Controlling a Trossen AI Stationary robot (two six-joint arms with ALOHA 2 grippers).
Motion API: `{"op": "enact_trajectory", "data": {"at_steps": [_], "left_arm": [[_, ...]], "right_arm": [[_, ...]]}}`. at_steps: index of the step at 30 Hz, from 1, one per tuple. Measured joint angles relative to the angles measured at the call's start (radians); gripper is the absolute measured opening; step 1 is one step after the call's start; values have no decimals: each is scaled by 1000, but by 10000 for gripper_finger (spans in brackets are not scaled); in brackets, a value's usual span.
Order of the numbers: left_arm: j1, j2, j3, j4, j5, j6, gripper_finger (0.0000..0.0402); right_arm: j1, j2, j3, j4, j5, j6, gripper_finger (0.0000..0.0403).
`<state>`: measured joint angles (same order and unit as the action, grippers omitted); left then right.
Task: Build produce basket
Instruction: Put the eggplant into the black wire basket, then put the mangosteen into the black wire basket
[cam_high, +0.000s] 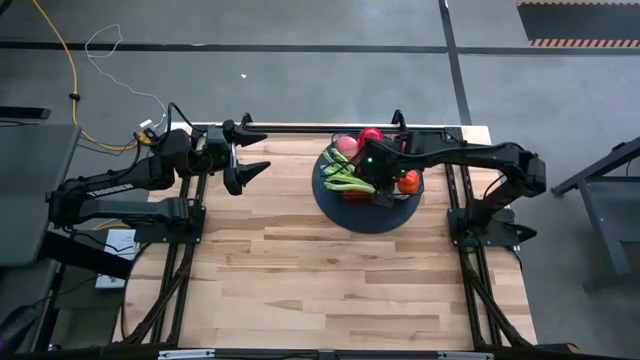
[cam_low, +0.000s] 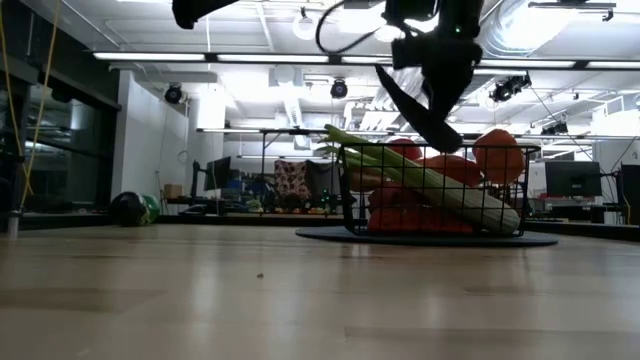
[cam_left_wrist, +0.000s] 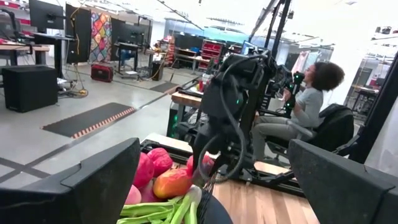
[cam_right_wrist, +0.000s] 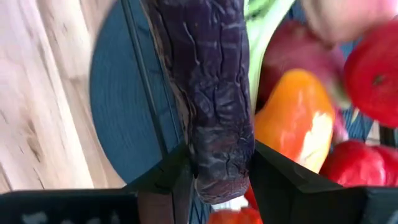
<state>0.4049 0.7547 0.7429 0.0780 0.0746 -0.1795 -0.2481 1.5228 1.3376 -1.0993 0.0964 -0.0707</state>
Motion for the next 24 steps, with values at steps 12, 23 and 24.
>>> {"op": "enact_trajectory", "data": {"at_steps": [12,23,24], "left_arm": [[0,0,0,-3,0,0,397],[0,0,0,-3,0,0,397],[0,0,0,-3,0,-1,397]], "right_arm": [[0,36,0,-63,4,26,182],[0,34,46,-151,0,71,299],[0,29,55,-154,1,71,299]]}}
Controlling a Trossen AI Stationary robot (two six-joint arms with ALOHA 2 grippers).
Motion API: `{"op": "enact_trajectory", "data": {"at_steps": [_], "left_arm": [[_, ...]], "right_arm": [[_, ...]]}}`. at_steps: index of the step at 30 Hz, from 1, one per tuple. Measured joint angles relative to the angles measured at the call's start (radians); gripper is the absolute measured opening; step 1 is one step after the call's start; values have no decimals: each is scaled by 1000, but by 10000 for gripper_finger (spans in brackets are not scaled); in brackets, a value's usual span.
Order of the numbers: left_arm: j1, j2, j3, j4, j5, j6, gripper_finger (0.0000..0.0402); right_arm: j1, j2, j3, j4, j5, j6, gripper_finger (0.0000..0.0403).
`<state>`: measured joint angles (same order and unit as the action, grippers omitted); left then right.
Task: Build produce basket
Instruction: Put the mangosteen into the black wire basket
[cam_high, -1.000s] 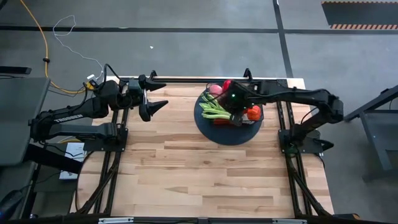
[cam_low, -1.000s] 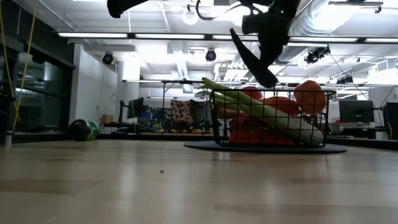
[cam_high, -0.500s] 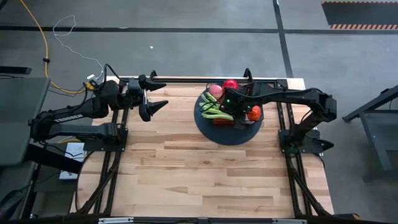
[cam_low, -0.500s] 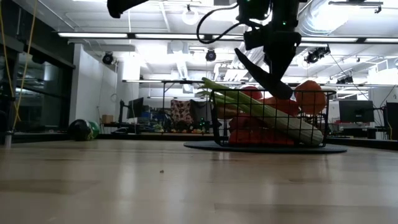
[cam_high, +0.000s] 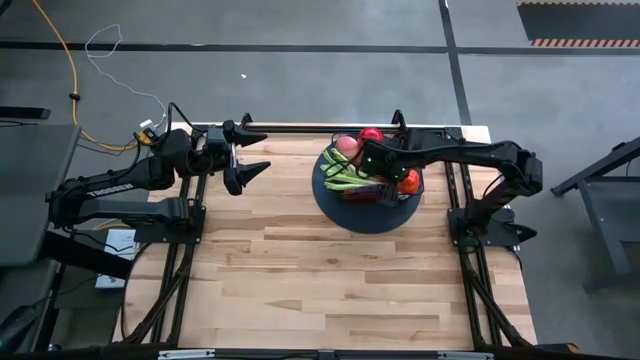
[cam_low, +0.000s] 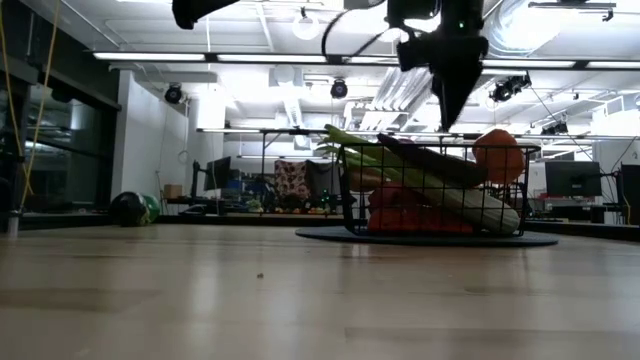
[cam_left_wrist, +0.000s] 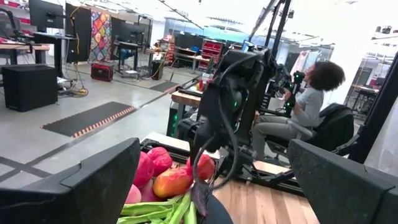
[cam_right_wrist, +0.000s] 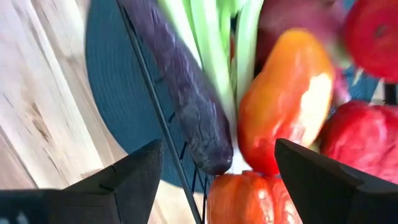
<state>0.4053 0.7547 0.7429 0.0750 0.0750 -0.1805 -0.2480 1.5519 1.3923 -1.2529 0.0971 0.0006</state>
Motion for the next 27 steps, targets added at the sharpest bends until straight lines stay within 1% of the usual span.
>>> {"op": "enact_trajectory", "data": {"at_steps": [4,8,16,19,23,27], "left_arm": [[0,0,0,0,0,-2,397],[0,0,0,0,0,-2,397],[0,0,0,0,0,-11,397],[0,0,0,0,0,-18,397],[0,0,0,-4,0,-18,397],[0,0,0,-4,-3,-18,397]], "right_arm": [[0,-40,20,21,0,6,300],[0,-116,10,81,-1,41,300],[0,-289,-65,246,-10,150,300],[1,-360,-133,358,-32,204,300],[20,-468,-276,585,-46,275,300],[45,-547,-402,803,-49,330,300]]}}
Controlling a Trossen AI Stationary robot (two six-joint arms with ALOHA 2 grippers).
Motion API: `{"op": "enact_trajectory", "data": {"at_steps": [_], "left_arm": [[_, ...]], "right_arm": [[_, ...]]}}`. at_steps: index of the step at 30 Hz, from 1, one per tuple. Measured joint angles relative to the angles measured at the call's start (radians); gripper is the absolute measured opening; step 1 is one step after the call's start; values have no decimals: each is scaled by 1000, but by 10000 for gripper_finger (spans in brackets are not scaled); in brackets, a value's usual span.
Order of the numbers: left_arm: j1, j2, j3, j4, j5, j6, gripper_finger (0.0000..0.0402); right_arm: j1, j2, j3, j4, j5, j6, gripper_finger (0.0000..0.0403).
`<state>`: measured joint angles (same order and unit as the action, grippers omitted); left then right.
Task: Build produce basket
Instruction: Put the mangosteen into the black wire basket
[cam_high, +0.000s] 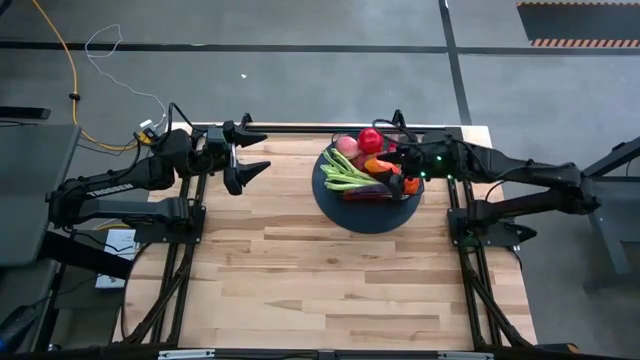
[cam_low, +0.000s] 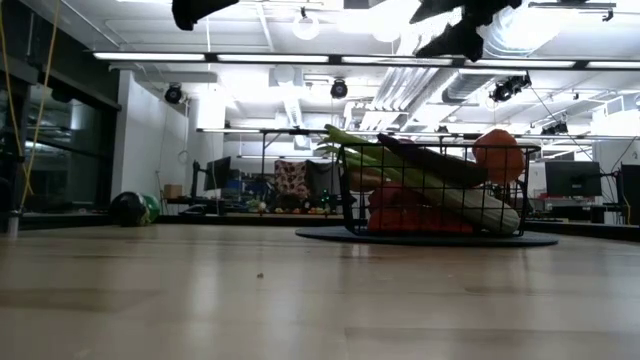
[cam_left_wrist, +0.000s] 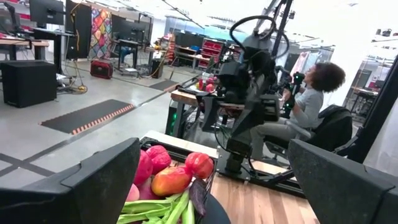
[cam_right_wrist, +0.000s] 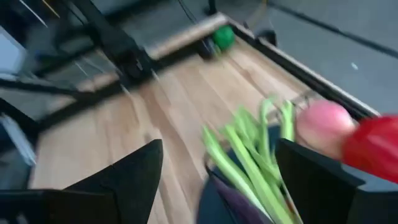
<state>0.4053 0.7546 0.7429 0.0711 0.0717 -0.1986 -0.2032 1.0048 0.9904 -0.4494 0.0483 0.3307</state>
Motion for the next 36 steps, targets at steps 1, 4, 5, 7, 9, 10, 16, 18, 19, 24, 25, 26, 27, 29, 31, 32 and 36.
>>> {"op": "enact_trajectory", "data": {"at_steps": [1,4,5,7,9,10,16,18,19,24,25,26,27,29,31,32,36], "left_arm": [[0,0,0,0,-4,0,397],[0,0,0,0,-19,0,397],[0,0,0,0,-30,0,397],[0,0,0,0,-49,0,397],[0,0,0,0,-62,-3,397],[0,0,0,0,-62,-12,397],[0,0,0,-15,-68,-84,397],[0,0,0,-21,-89,-104,397],[0,0,0,-24,-101,-119,397],[15,8,37,-210,-320,-220,397],[33,20,62,-297,-375,-248,397],[58,37,87,-403,-423,-291,397],[89,57,108,-505,-460,-343,397],[164,98,136,-681,-489,-417,397],[241,133,139,-804,-501,-436,397],[275,154,135,-859,-507,-447,397],[379,233,82,-1042,-535,-524,397]], "right_arm": [[6,-13,-26,51,-1,8,300],[18,-30,-79,182,0,9,300],[21,-31,-92,225,0,9,300],[23,-30,-105,297,0,3,300],[23,-20,-106,353,0,-18,300],[23,-17,-106,376,0,-22,300],[23,4,-106,534,0,-75,300],[23,11,-106,563,0,-79,300],[23,13,-106,571,0,-80,300],[23,23,-106,558,0,-77,300],[23,23,-106,551,0,-68,300],[23,24,-106,550,0,-61,300],[23,24,-106,549,1,-55,300],[23,28,-106,545,3,-41,300],[23,30,-106,536,3,-32,300],[23,31,-106,536,3,-29,300],[23,37,-106,518,3,-16,300]]}}
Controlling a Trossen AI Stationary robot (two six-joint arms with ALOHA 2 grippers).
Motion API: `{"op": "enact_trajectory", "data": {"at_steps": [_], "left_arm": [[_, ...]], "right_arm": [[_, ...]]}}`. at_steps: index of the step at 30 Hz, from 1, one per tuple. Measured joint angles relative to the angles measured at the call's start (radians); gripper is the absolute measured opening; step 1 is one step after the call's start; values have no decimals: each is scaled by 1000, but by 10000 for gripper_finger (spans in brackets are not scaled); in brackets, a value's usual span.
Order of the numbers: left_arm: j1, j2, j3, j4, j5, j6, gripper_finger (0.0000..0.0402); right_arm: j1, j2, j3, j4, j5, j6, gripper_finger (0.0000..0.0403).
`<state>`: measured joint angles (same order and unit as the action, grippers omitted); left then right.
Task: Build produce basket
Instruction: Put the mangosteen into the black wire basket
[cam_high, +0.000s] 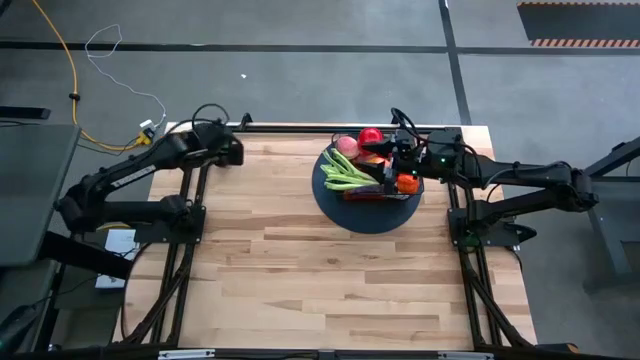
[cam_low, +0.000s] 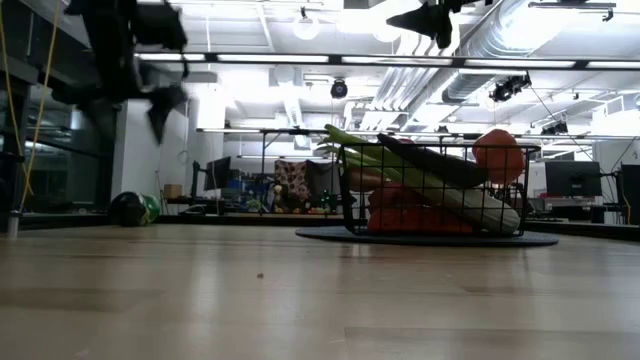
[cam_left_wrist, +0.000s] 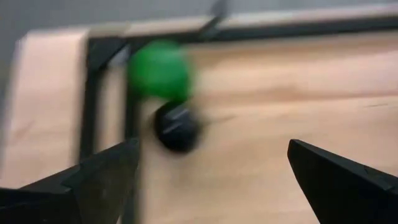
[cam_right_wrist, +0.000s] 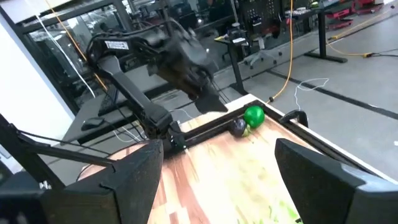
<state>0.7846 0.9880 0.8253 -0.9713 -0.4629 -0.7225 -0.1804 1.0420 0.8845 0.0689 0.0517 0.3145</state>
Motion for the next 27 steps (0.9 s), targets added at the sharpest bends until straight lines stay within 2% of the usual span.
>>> {"op": "enact_trajectory", "data": {"at_steps": [4,9,12,22,27], "left_arm": [[47,27,-89,-29,-13,-93,397],[53,28,-191,109,-3,-161,397],[53,31,-231,195,-40,-196,397],[133,147,-271,352,-92,-249,397],[173,232,-271,449,-44,-202,397]], "right_arm": [[0,1,0,-26,0,18,300],[0,0,0,-31,0,26,300],[0,0,0,-31,0,25,300],[0,0,0,-31,1,25,300],[0,0,0,-31,1,25,300]]}}
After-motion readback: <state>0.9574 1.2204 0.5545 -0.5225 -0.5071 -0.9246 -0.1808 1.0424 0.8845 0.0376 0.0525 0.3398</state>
